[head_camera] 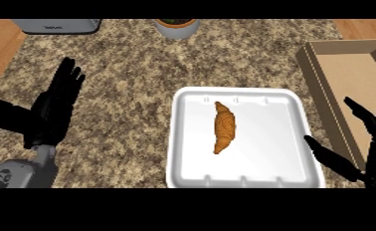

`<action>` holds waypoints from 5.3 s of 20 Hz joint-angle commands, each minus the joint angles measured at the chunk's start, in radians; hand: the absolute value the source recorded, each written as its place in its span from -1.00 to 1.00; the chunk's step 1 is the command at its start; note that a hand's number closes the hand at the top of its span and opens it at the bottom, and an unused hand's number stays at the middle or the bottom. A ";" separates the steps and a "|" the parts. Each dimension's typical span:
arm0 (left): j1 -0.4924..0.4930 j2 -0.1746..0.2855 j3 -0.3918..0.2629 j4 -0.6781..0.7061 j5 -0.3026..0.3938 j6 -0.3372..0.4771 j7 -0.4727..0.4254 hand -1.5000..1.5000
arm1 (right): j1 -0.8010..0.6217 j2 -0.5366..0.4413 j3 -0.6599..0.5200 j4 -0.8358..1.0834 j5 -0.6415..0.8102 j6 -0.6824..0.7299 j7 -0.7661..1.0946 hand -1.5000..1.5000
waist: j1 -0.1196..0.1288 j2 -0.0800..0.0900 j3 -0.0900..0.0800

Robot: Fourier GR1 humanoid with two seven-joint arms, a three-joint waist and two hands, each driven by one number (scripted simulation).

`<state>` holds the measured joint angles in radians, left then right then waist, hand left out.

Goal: Pick the croissant from the tray and place it in the cardboard box

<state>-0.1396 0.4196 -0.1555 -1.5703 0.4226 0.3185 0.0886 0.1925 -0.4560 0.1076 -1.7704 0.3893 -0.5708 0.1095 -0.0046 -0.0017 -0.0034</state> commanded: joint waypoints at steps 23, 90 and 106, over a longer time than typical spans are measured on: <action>0.053 -0.103 -0.010 -0.069 -0.106 0.018 0.023 0.00 | -0.554 0.174 0.341 -0.215 0.135 0.747 1.115 -1.00 | 0.012 0.001 0.003; -0.020 -0.292 0.230 -0.017 -0.296 -0.203 0.102 0.00 | -0.507 0.456 0.331 0.403 0.412 0.552 0.790 -1.00 | 0.004 0.002 0.003; 0.046 -0.296 0.231 -0.114 -0.289 -0.233 0.142 0.00 | -0.554 0.438 0.360 0.491 0.580 0.580 0.574 1.00 | 0.008 0.001 0.003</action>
<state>-0.1015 0.1135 0.0659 -1.6696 0.1161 0.1054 0.2201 -0.3421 -0.0129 0.4347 -1.2564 0.9435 -0.0485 0.7112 0.0029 -0.0011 -0.0005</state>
